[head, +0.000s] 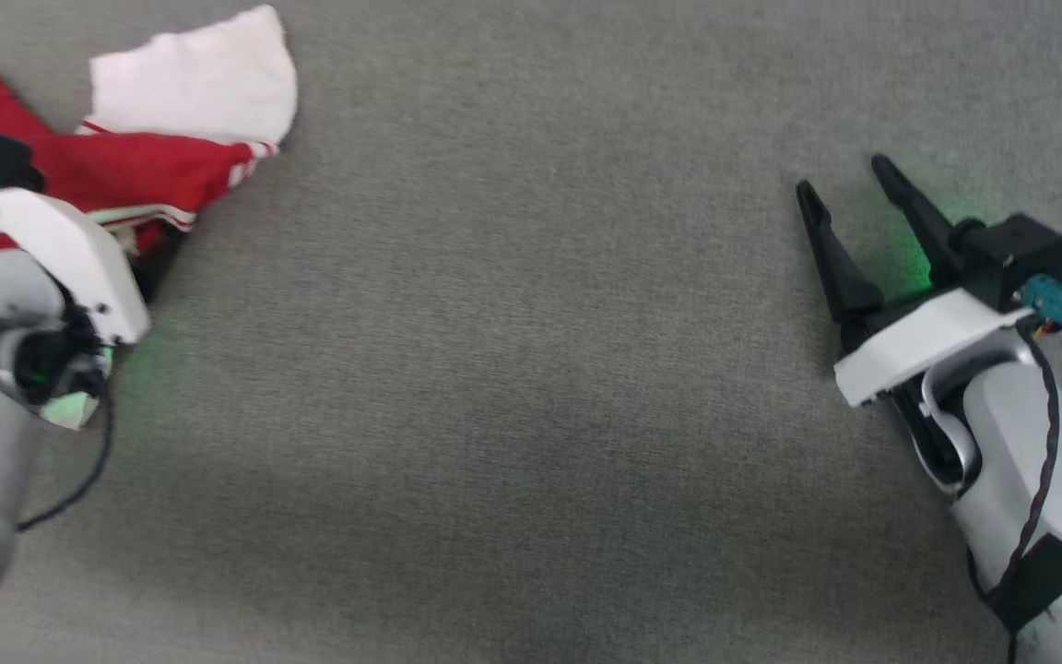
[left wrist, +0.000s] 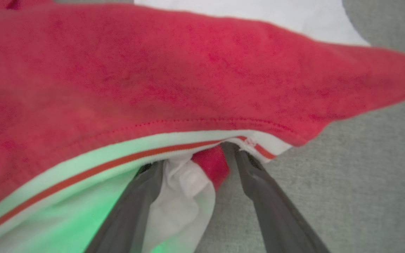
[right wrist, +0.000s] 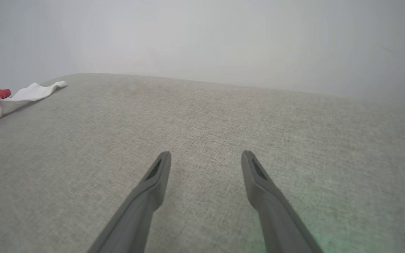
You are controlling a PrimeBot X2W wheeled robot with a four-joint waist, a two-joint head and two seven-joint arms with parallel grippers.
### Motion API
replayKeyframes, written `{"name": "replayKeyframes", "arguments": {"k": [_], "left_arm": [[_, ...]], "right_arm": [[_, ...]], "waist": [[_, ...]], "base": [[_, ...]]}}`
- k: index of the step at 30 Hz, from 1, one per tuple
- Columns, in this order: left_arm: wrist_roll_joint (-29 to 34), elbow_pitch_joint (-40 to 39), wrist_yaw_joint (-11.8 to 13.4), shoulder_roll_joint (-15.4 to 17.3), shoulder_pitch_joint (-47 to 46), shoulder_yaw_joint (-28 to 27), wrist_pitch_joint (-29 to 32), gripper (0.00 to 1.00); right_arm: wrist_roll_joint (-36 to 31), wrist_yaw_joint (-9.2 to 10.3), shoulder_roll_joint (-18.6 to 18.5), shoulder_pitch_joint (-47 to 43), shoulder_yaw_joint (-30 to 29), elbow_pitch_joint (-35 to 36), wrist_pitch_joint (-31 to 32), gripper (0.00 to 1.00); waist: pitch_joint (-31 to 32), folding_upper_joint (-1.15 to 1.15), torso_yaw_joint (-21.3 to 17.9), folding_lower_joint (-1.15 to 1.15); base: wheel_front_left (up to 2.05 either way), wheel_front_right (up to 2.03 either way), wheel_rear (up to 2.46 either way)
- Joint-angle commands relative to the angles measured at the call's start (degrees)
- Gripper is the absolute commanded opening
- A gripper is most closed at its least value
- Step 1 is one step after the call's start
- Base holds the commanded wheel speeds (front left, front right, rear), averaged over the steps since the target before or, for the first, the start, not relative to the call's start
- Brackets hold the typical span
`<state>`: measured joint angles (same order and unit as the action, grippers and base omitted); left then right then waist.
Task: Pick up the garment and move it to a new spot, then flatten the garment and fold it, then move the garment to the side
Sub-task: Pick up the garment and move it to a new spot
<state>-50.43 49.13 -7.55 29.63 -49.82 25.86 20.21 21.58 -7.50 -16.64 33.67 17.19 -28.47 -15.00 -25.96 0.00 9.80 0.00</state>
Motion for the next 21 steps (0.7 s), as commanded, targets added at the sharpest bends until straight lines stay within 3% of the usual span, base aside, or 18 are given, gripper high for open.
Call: {"name": "replayKeyframes", "arguments": {"k": [1, 9, 10, 11, 12, 13, 21], "left_arm": [[-1.44, 0.76, 0.17, 0.78, -0.41, 1.36, 1.85, 1.0], [-7.0, 5.99, 0.19, -0.04, 0.19, 6.12, 7.47, 1.0], [-7.39, 6.22, 0.22, -0.13, 0.37, 6.73, 7.35, 0.93], [-7.81, 6.37, 0.22, -0.06, 0.53, 7.28, 6.98, 0.41], [-8.28, 6.49, 0.22, 0.0, 0.6, 7.62, 6.16, 0.05], [-8.42, 6.73, 0.21, 0.09, 0.53, 7.87, 5.24, 0.0], [-7.38, 5.07, -0.03, 3.69, -2.3, 10.84, -5.51, 0.0]], "right_arm": [[-0.57, 0.02, -0.24, 1.51, 0.57, 0.32, -0.17, 1.0], [-1.07, 0.03, -0.68, 3.28, 2.15, 2.66, 0.54, 1.0], [-1.21, 0.02, -0.56, 3.3, 2.43, 2.95, 0.6, 1.0], [-1.21, 0.02, -0.44, 3.27, 2.65, 3.41, 0.68, 1.0], [-1.18, 0.02, -0.39, 3.21, 2.79, 3.87, 0.72, 1.0], [-1.21, 0.01, -0.36, 3.13, 2.87, 4.2, 0.74, 1.0], [-0.24, 0.01, 0.8, 1.38, 2.96, 3.22, 0.35, 1.0]], "waist": [[-2.84, 0.0, -2.39, 0.0], [-5.16, 0.0, -3.34, 0.0], [-5.05, 0.0, -3.31, 0.0], [-4.91, 0.0, -3.29, 0.0], [-4.66, 0.0, -3.2, 0.0], [-4.29, 0.0, -3.1, 0.0], [2.46, 0.0, -2.71, 0.0]], "base": [[0.0, 0.0, 0.0], [0.0, 0.0, 0.0], [0.0, 0.0, 0.0], [0.0, 0.0, 0.0], [0.0, 0.0, 0.0], [0.0, 0.0, 0.0], [0.0, 0.0, 0.0]]}}
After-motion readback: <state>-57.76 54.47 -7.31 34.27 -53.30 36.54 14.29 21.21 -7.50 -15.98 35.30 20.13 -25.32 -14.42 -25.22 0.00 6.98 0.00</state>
